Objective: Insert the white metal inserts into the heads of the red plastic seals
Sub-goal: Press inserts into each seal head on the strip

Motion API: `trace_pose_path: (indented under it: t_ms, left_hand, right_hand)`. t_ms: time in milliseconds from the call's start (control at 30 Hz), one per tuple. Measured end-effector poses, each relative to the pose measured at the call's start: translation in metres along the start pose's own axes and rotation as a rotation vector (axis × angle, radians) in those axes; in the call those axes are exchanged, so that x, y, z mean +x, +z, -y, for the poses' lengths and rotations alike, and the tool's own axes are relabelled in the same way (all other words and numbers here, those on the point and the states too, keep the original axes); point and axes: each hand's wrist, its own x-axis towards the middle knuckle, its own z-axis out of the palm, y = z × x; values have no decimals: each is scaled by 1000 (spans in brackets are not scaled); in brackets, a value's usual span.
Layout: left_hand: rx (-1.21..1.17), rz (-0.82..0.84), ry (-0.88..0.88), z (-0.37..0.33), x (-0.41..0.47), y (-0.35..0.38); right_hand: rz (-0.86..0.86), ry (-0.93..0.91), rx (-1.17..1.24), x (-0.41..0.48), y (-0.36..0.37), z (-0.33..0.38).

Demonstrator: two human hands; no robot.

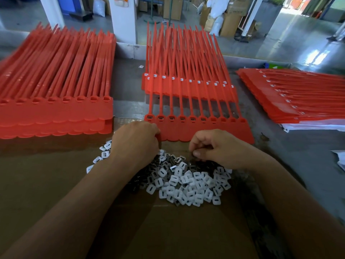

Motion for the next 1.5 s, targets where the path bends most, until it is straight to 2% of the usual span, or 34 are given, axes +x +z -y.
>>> trace_pose_path:
  t_ms: [300, 833, 1167, 1300, 1500]
  left_hand:
    - [-2, -5, 5, 1, -1, 1]
    - [-6, 6, 10, 1, 0, 0]
    - [0, 13, 6, 1, 0, 0]
    - [3, 15, 6, 0, 0, 0]
    - [-6, 14, 3, 1, 0, 0]
  right_hand:
    - [42, -4, -25, -1, -1, 1]
    - [-14, -66, -15, -2, 1, 0]
    - [-258, -60, 175, -3, 0, 0]
    - [-333, -47, 151, -4, -7, -5]
    - [-543, 41, 192, -4, -23, -22]
